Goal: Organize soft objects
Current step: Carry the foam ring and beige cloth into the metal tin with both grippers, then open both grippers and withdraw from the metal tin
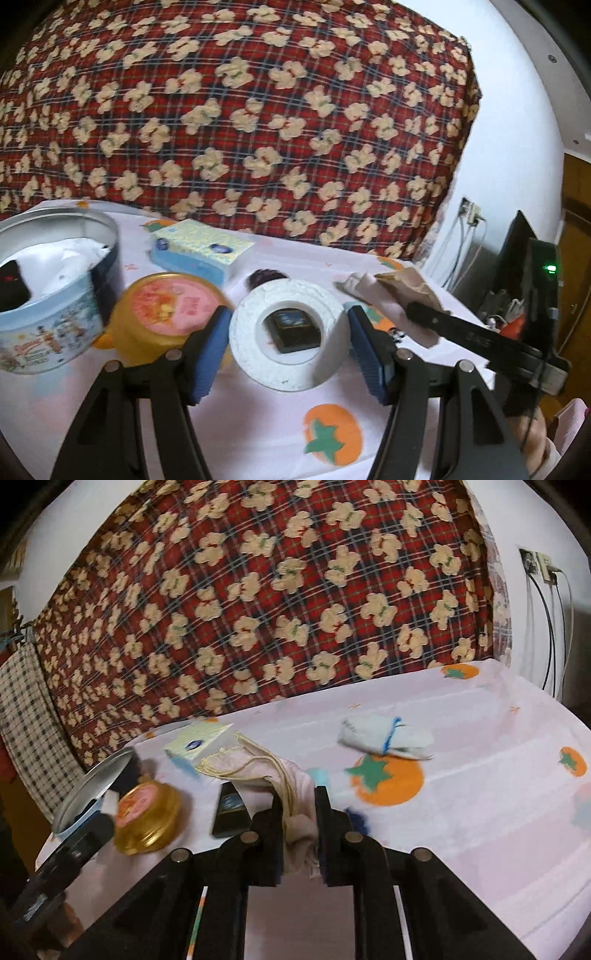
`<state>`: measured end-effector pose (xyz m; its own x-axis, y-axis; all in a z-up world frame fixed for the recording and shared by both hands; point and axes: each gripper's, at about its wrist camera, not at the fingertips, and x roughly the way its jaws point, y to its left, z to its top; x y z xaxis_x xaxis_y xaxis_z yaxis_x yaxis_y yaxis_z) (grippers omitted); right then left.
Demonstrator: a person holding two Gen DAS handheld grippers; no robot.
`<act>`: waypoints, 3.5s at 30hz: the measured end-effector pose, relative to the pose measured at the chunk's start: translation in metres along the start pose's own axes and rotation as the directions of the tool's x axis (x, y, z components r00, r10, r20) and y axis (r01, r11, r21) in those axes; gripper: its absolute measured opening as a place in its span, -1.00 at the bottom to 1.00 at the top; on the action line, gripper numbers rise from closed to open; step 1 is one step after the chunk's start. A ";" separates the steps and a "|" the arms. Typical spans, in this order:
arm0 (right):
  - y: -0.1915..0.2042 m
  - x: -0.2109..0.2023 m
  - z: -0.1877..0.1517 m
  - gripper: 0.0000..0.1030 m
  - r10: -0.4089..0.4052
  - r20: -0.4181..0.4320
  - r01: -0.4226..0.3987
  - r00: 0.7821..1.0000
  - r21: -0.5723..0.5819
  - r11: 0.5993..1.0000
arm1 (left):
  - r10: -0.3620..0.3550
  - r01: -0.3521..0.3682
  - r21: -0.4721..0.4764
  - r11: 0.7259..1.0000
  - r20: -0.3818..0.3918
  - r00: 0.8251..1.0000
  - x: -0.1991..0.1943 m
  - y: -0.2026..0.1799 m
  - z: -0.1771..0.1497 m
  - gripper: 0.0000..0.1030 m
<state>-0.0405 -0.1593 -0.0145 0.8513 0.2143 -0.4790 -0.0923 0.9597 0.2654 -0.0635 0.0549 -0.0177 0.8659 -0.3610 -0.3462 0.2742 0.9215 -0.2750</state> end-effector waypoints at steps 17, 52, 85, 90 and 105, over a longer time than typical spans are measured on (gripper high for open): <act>0.123 0.003 -0.019 -0.70 0.155 -0.012 -0.155 0.988 -0.097 0.983 | 0.160 -0.159 -0.018 0.987 0.043 0.986 -0.059 0.082 0.022 0.25; 0.301 0.127 -0.008 -0.69 0.281 -0.033 -0.283 0.959 -0.179 0.942 | 0.493 -0.481 -0.126 0.868 0.086 0.866 -0.082 0.246 0.071 0.25; 0.278 0.125 -0.011 0.62 0.232 0.085 -0.216 0.969 -0.161 0.963 | 0.664 -0.657 -0.121 0.744 0.029 0.747 -0.058 0.254 0.050 0.99; 0.274 0.126 -0.010 0.62 0.215 0.077 -0.203 0.974 -0.139 0.969 | 0.703 -0.689 -0.141 0.711 0.120 0.701 -0.074 0.244 0.048 0.99; 0.260 0.112 -0.016 0.62 0.131 0.120 -0.104 0.984 -0.212 0.972 | 0.711 -0.704 -0.104 0.703 0.146 0.688 -0.075 0.226 0.046 0.99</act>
<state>0.0222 0.1174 -0.0121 0.8877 0.3149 -0.3359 -0.2874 0.9489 0.1300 -0.0474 0.2968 -0.0129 0.8516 0.4276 -0.3032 -0.4604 0.8867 -0.0429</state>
